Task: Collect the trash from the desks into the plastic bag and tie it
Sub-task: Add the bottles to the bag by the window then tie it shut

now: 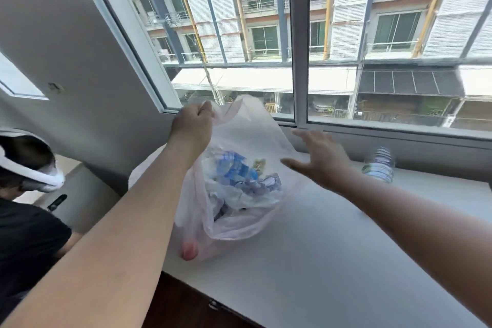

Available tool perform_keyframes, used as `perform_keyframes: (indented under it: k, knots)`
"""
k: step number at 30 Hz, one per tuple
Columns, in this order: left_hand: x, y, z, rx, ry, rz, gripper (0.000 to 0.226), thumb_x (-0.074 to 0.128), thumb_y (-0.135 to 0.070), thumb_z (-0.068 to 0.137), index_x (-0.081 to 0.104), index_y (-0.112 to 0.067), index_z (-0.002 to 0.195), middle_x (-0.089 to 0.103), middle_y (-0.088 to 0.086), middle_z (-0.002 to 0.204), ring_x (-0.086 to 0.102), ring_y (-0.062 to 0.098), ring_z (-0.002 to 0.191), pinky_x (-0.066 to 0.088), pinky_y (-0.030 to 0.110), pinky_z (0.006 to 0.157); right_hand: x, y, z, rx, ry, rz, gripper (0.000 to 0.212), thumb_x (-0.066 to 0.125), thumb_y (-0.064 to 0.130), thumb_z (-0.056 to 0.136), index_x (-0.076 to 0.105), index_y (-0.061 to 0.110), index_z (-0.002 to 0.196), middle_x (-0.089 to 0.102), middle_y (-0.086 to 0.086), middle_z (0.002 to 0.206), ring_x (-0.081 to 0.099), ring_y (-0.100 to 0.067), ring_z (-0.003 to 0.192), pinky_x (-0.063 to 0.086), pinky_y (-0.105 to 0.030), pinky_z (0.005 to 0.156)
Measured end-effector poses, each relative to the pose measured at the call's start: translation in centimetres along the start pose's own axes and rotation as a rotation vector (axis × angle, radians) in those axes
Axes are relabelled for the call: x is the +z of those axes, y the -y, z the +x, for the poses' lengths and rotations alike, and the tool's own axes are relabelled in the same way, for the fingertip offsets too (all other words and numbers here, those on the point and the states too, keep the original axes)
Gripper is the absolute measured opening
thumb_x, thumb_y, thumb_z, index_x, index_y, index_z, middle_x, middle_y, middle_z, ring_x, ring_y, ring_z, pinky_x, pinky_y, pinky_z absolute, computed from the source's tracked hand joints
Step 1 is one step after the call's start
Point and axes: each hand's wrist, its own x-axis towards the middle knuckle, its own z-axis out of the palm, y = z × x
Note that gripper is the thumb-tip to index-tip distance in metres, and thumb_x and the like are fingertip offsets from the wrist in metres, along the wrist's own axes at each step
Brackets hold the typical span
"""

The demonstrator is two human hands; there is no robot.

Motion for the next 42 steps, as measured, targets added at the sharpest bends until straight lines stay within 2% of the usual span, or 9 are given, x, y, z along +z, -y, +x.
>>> perform_keyframes:
  k: [3, 7, 9, 12, 16, 20, 32, 37, 42]
  knots:
    - [1.2, -0.1, -0.2, 0.014, 0.038, 0.006, 0.042, 0.037, -0.043, 0.098, 0.062, -0.019, 0.075, 0.052, -0.005, 0.063, 0.05, 0.014, 0.062, 0.038, 0.03, 0.056, 0.7, -6.3, -2.4, 0.408, 0.024, -0.335, 0.074, 0.048, 0.068, 0.084, 0.024, 0.035, 0.146, 0.019, -0.01, 0.156, 0.018, -0.04, 0.14, 0.021, -0.053, 0.112]
    - [2.2, -0.5, -0.8, 0.04, 0.099, 0.066, 0.045, 0.035, -0.042, 0.1, 0.064, -0.012, 0.083, 0.049, -0.001, 0.061, 0.048, 0.017, 0.06, 0.037, 0.031, 0.056, 1.8, -10.5, -5.7, 0.743, 0.063, -0.036, 0.077, 0.062, 0.037, 0.082, 0.019, 0.042, 0.147, 0.009, -0.013, 0.154, 0.033, -0.043, 0.126, 0.038, -0.047, 0.096]
    - [2.1, -0.5, -0.8, 0.041, 0.11, 0.063, 0.045, 0.034, -0.042, 0.101, 0.063, -0.012, 0.085, 0.05, 0.0, 0.062, 0.049, 0.02, 0.062, 0.038, 0.033, 0.058, 2.1, -10.3, -6.5, 0.691, -0.019, 0.136, 0.075, 0.063, 0.023, 0.079, 0.028, 0.041, 0.143, 0.02, -0.014, 0.143, 0.041, -0.041, 0.114, 0.041, -0.042, 0.085]
    - [1.4, -0.4, -0.2, 0.044, 0.095, 0.046, 0.046, 0.034, -0.043, 0.1, 0.065, -0.009, 0.092, 0.062, 0.006, 0.078, 0.054, 0.021, 0.072, 0.044, 0.036, 0.067, 2.4, -7.6, -6.9, 0.288, -0.176, 0.368, 0.077, 0.071, 0.017, 0.074, 0.033, 0.04, 0.137, 0.029, -0.006, 0.138, 0.044, -0.028, 0.116, 0.039, -0.031, 0.087]
    - [0.7, -0.5, 0.5, 0.036, 0.051, 0.044, 0.049, 0.034, -0.041, 0.1, 0.064, -0.003, 0.094, 0.062, 0.01, 0.082, 0.049, 0.017, 0.068, 0.042, 0.035, 0.067, 2.1, -0.8, -5.9, -0.151, -0.094, 0.498, 0.081, 0.074, 0.029, 0.075, 0.027, 0.037, 0.14, 0.037, 0.013, 0.136, 0.049, 0.003, 0.096, 0.037, -0.008, 0.086]
    - [0.0, -0.5, 0.3, 0.023, 0.035, 0.006, 0.05, 0.035, -0.041, 0.101, 0.066, -0.003, 0.095, 0.064, 0.01, 0.086, 0.054, 0.022, 0.075, 0.044, 0.036, 0.071, 4.0, 5.2, -3.2, -0.364, 0.067, 0.374, 0.078, 0.066, 0.035, 0.083, 0.021, 0.035, 0.147, 0.028, 0.002, 0.153, 0.043, -0.015, 0.131, 0.038, -0.026, 0.105]
    - [-3.3, 0.1, -1.2, 0.153, 0.023, -0.05, 0.039, 0.038, -0.036, 0.103, 0.069, -0.017, 0.09, 0.065, -0.012, 0.093, 0.057, 0.006, 0.089, 0.04, 0.016, 0.067, 3.9, 7.6, 6.1, -0.359, 0.391, -0.326, 0.083, 0.058, 0.033, 0.095, -0.003, 0.053, 0.148, 0.001, -0.004, 0.164, 0.026, -0.04, 0.14, 0.034, -0.051, 0.11]
    - [-5.0, 0.5, -1.1, 0.204, -0.09, -0.078, 0.037, 0.04, -0.035, 0.104, 0.072, -0.019, 0.093, 0.062, -0.012, 0.065, 0.054, -0.001, 0.058, 0.029, 0.002, 0.047, 3.6, 6.4, 5.7, -0.329, 0.048, -0.298, 0.09, 0.065, 0.052, 0.083, 0.012, 0.032, 0.153, 0.025, -0.005, 0.157, 0.035, -0.032, 0.132, 0.038, -0.046, 0.105]
    - [-7.1, 0.6, -0.5, 0.233, -0.149, -0.034, 0.039, 0.039, -0.037, 0.104, 0.072, -0.018, 0.099, 0.064, -0.01, 0.081, 0.059, 0.015, 0.084, 0.038, 0.02, 0.064, 6.0, 3.8, 3.2, 0.121, -0.349, 0.057, 0.063, 0.068, 0.05, 0.082, 0.04, 0.018, 0.129, 0.045, -0.015, 0.123, 0.046, -0.036, 0.108, 0.042, -0.045, 0.084]
